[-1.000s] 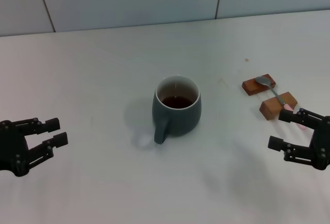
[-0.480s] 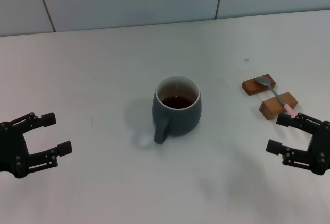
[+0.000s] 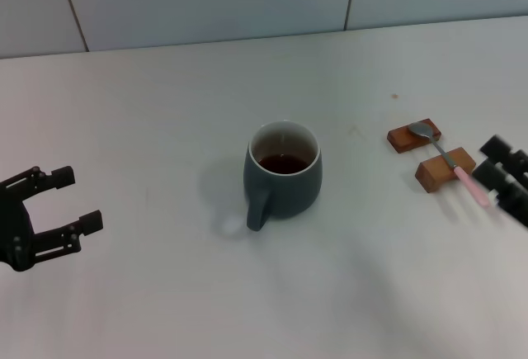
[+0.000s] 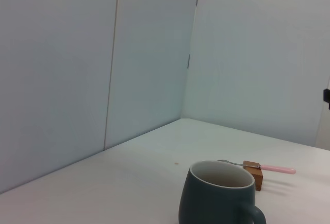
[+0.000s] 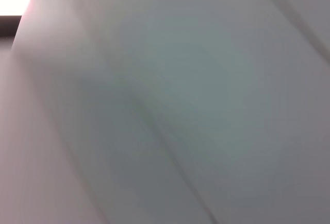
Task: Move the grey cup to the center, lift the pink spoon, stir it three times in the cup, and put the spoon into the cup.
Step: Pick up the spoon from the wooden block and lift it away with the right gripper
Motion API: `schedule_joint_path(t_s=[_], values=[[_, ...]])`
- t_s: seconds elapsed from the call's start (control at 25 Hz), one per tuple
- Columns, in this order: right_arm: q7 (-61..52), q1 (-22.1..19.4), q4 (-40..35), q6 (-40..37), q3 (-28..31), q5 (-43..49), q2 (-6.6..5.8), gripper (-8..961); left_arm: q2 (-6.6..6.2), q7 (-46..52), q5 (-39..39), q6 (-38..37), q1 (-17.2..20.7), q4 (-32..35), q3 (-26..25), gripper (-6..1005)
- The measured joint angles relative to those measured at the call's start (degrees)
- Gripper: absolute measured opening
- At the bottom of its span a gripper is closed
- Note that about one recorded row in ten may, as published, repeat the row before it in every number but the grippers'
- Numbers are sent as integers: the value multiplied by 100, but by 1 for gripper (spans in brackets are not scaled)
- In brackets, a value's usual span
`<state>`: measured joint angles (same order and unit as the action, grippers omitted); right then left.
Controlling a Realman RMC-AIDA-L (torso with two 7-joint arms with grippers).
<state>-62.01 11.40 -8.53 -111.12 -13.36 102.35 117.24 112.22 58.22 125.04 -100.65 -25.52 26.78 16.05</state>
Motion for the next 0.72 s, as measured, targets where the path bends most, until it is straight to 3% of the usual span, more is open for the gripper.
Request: schedule_joint_path(t_s=[0.08, 0.2, 0.48, 0.72], values=[[-523, -107, 354, -59, 9, -362, 135, 798, -9, -28, 0, -20, -17, 1, 8, 835], [-1087, -153, 490, -57, 67, -424, 189, 797, -8, -33, 0, -29, -36, 2, 34, 835], [-2932, -478, 934, 328, 765, -449, 209, 793, 42, -232, 3, -12, -51, 3, 44, 834], [-3469, -657, 1010, 751, 1027, -453, 211, 789, 69, -318, 12, 12, -55, 3, 45, 834]])
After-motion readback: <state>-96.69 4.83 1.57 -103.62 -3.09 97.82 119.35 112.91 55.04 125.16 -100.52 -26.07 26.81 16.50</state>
